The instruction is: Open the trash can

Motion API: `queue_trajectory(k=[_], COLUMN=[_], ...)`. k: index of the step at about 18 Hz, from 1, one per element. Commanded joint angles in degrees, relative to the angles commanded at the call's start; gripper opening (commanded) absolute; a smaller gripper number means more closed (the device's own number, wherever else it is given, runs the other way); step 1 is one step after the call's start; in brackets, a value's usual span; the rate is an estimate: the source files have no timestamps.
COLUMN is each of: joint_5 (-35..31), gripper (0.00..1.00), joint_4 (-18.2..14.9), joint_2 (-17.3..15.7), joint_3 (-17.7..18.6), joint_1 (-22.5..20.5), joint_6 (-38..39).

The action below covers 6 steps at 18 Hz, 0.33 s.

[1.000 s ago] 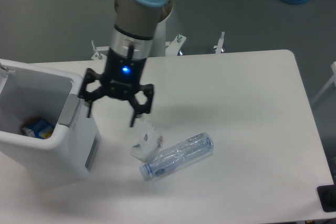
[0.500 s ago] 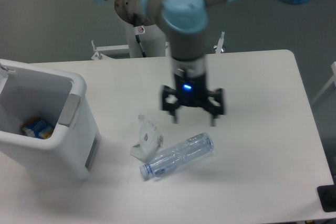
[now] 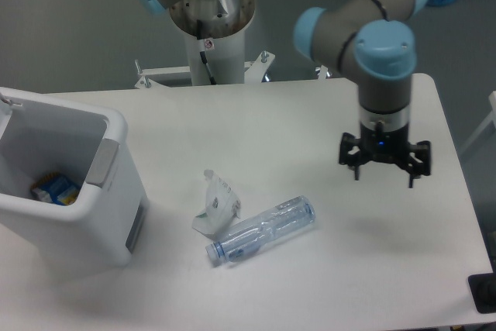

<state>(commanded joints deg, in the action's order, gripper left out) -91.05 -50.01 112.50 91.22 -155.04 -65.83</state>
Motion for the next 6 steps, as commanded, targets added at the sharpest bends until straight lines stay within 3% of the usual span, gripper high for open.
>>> queue_trajectory(k=[6], joint_5=[-0.1], gripper=[1.0], joint_4=[0.6], joint_2=[-0.4], joint_3=[2.6], joint_1=[1.5], joint_6=[0.3])
